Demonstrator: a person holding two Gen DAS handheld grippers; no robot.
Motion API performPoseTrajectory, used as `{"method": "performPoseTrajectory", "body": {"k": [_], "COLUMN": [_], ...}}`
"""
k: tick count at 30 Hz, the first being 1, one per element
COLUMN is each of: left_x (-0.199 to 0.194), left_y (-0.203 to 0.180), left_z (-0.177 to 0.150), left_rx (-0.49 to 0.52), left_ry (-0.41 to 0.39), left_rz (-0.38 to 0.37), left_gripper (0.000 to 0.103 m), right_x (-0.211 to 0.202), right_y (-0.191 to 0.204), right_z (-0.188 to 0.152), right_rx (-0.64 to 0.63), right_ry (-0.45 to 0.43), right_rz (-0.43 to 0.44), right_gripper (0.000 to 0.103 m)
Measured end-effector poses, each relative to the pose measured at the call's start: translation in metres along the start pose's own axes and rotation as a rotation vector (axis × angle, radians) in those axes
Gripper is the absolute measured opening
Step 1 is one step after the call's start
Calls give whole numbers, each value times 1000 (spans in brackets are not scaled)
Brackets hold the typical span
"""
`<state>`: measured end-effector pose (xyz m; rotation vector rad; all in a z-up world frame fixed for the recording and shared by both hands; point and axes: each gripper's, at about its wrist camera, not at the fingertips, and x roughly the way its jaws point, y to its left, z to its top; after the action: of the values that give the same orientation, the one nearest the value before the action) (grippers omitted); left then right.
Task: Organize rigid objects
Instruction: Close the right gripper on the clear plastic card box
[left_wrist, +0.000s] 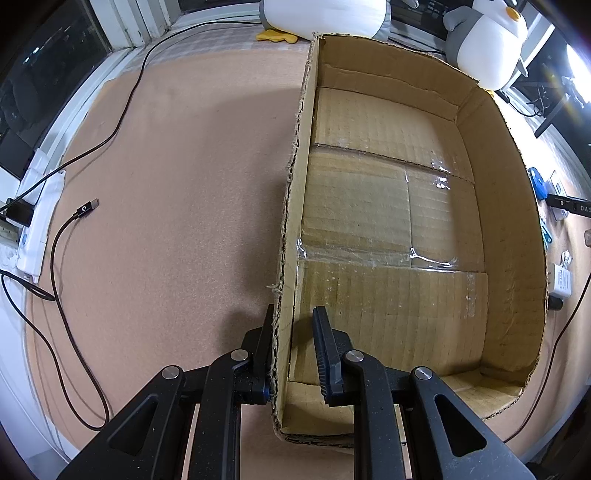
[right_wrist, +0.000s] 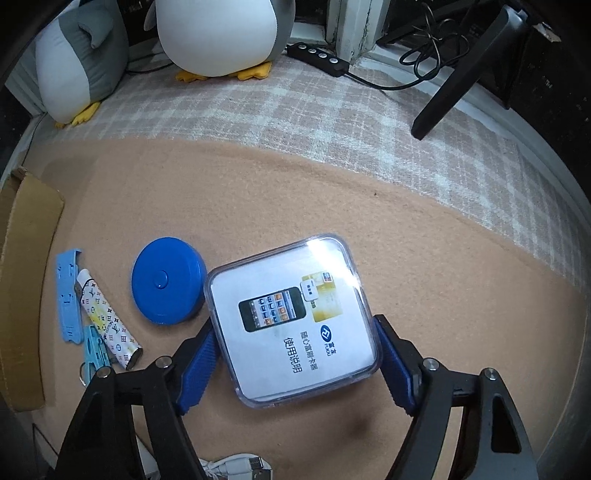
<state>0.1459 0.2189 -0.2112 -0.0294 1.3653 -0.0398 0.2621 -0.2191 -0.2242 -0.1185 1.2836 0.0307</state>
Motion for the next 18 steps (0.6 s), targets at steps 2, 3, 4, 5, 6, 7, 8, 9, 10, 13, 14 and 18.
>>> {"method": "performPoseTrajectory", "body": {"k": [2,3,4,5,6,7,8,9,10,13,14,18], "left_x": [0,0,0,0,0,0,0,0,0,0,0,0], "left_y": [0,0,0,0,0,0,0,1,0,2,3,3], "left_z": [0,0,0,0,0,0,0,0,0,0,0,0], "left_rx": [1,0,1,1,0,0,0,-1,-2,-4,-5,-7], "left_ry": [0,-1,0,-1,-1,-1,-1,-1,-2,-3,-4,-7], "left_rz": [0,0,0,0,0,0,0,0,-1,-3,-3,-4], "left_gripper": [19,19,19,19,19,19,19,19,19,19,19,19], "right_x": [0,1,2,3,4,3,2,0,-2,-7,-10,-31], "right_y": [0,0,0,0,1,1,2,2,3,3,2,10], "right_z": [-1,2,3,5,6,6,5,-1,-3,-8,-11,-23], "right_rx": [-2,2,4,6,8,10,14,17,20,39,50,65], "right_ry": [-1,-1,-3,-6,-9,-11,-13,-15,-18,-35,-42,-83], "right_rz": [0,4,5,6,5,5,6,9,10,20,25,37], "right_gripper": [75,74,74,74,74,74,74,74,74,74,73,71]}}
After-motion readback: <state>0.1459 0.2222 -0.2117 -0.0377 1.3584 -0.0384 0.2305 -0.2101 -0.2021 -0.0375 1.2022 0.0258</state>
